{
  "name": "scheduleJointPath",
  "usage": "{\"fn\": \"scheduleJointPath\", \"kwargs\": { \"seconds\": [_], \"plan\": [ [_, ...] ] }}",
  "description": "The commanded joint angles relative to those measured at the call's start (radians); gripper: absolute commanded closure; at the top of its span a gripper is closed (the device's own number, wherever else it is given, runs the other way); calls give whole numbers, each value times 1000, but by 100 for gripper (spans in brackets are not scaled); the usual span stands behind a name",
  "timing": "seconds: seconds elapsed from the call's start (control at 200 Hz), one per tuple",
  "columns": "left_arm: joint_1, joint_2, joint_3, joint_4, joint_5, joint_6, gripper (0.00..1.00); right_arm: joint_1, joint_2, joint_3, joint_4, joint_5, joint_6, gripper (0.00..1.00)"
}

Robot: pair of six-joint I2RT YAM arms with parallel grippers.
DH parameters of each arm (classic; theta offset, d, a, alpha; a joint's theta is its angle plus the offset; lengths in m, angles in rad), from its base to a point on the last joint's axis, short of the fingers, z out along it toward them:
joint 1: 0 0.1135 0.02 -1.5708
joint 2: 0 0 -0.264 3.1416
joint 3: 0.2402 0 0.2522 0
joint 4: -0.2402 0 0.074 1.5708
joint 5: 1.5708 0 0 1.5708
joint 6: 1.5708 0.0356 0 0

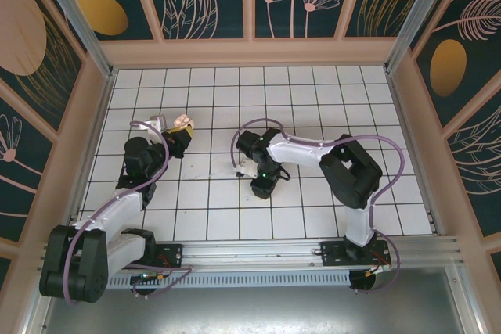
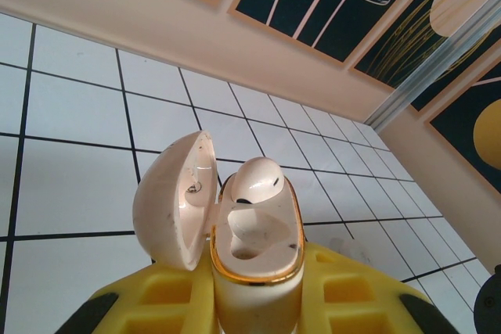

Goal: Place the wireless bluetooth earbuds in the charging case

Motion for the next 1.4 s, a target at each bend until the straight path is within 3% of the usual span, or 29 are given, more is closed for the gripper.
{"fn": "scheduleJointPath", "kwargs": {
  "seconds": [0.0,0.17,0.435,0.581,0.761,1.391],
  "plan": [
    [7,-2,18,-4,12,22,80,-3,-26,33,-5,10,37,62],
    [7,1,27,-9,15,28,80,-58,-155,39,35,-53,304,62],
    [7,12,34,-6,22,24,81,-85,-263,-41,2,-146,1051,64],
    [8,16,29,10,29,14,81,-55,-273,-143,80,-212,1249,63],
    [7,17,28,7,29,22,81,-51,-235,-198,171,-201,1328,63],
    [7,14,20,13,30,21,81,-52,-134,-221,206,-154,1297,64]
  ]
}}
